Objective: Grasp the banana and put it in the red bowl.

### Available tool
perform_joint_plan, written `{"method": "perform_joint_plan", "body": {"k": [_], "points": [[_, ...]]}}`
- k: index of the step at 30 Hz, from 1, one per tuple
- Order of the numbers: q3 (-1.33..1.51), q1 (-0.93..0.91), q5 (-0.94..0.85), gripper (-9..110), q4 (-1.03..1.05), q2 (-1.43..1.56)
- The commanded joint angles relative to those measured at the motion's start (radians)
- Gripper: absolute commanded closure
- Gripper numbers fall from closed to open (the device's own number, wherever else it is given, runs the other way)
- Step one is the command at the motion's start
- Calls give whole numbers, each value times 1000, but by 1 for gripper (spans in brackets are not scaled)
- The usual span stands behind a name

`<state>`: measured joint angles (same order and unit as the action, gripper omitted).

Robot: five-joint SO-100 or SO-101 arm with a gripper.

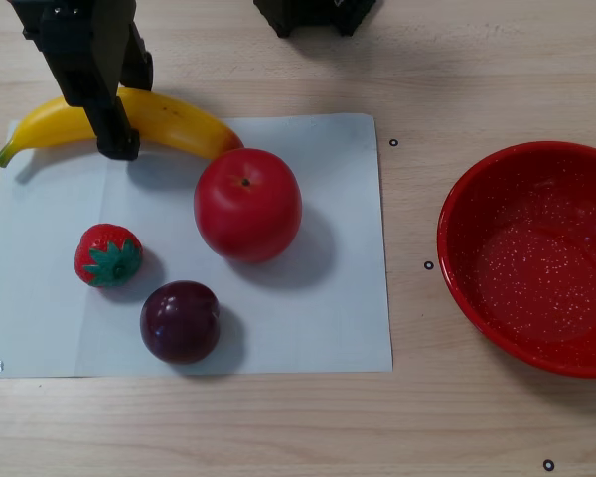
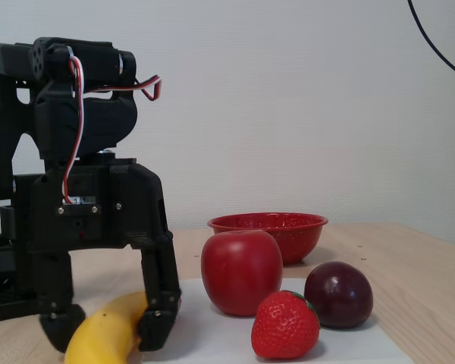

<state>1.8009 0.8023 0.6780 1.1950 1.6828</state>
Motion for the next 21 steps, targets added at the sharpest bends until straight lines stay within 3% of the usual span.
{"method": "perform_joint_plan", "body": {"k": [1,2,11,21], "points": [[-35,-9,3,97,-17,49],[-37,-6,6,101,-14,54],[-72,29,29,101,87,112],[-284,12,2,101,344,132]]}}
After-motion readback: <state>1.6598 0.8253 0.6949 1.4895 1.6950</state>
